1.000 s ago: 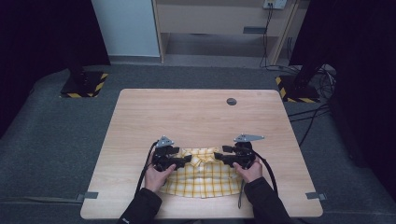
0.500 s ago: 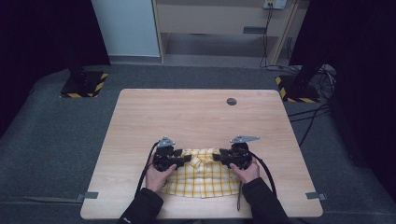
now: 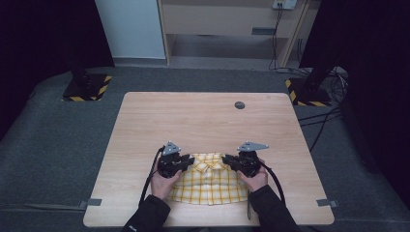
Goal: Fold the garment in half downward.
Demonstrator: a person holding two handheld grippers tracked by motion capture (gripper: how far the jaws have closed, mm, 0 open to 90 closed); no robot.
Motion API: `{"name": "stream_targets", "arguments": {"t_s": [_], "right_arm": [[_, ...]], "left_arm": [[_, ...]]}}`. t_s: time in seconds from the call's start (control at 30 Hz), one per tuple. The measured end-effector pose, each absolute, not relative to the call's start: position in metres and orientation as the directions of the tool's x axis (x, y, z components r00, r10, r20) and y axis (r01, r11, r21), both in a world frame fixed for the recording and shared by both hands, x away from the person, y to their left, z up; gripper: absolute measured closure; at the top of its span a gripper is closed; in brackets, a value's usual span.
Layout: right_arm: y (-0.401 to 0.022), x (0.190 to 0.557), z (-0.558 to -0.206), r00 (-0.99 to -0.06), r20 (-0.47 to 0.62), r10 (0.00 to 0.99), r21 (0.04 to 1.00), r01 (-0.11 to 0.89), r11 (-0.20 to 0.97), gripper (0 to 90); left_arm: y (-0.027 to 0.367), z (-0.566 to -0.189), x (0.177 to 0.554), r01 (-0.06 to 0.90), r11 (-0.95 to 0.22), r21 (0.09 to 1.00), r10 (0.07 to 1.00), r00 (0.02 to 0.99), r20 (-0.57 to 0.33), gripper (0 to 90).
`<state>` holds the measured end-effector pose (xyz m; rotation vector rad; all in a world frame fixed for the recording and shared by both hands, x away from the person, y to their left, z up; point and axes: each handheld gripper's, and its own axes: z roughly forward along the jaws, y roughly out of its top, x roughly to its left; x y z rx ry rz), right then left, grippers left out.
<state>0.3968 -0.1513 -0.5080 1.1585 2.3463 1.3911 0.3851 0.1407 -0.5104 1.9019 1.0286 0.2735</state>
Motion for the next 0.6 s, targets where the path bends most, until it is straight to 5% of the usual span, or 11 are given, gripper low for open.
{"name": "stream_targets", "arguments": {"t_s": [0.6], "right_arm": [[-0.157, 0.383, -0.489, -0.704, 0.219, 0.676, 0.842, 0.486, 0.234, 80.8]], "left_arm": [[0.142, -0.492, 0.368, 0.473, -0.215, 0.854, 0.73, 0.659, -0.181, 79.8]]}}
